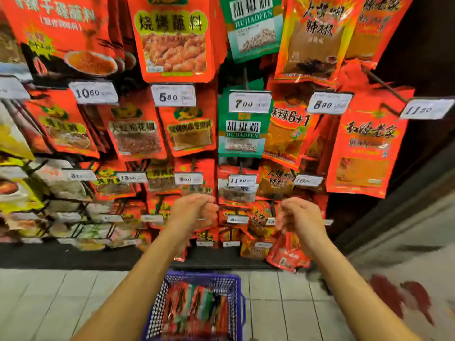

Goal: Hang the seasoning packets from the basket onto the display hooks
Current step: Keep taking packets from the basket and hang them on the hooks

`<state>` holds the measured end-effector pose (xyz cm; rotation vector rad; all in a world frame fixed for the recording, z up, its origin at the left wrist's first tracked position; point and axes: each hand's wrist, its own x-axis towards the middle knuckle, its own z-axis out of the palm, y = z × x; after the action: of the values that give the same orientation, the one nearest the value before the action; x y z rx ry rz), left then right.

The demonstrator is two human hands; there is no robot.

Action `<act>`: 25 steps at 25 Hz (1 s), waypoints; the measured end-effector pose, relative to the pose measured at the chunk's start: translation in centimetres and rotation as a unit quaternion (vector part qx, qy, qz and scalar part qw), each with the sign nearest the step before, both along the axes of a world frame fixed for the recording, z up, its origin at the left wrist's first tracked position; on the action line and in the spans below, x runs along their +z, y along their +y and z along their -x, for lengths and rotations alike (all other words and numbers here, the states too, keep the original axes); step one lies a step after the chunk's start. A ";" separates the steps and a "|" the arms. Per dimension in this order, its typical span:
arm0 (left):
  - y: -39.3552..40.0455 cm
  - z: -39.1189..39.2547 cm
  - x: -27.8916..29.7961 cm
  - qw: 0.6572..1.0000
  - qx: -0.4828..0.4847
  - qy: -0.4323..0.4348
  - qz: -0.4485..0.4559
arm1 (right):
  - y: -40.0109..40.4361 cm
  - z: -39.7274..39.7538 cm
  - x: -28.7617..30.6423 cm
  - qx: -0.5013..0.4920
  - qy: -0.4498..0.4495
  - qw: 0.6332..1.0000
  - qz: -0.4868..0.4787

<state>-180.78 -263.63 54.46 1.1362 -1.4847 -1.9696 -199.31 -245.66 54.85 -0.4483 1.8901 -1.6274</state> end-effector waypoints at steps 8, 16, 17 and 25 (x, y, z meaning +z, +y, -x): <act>3.1 -6.0 -20.7 0.961 0.104 -0.197 -0.163 | -0.3 -4.6 -21.8 0.047 -0.159 0.962 -0.218; 2.2 -12.2 -53.9 0.907 0.122 -0.335 -0.222 | -1.2 -11.7 -55.6 0.055 -0.256 0.885 -0.386; 2.1 -12.9 -58.5 0.903 0.124 -0.343 -0.225 | -1.3 -12.6 -60.3 0.054 -0.276 0.870 -0.405; 1.6 -14.9 -83.1 0.864 -0.067 -0.495 -0.070 | -1.8 -17.2 -85.4 0.111 -0.304 0.821 -0.471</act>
<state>-165.93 -262.07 -28.62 2.3923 -1.9049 -1.6145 -182.11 -247.42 -30.52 0.2523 1.7620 -0.4288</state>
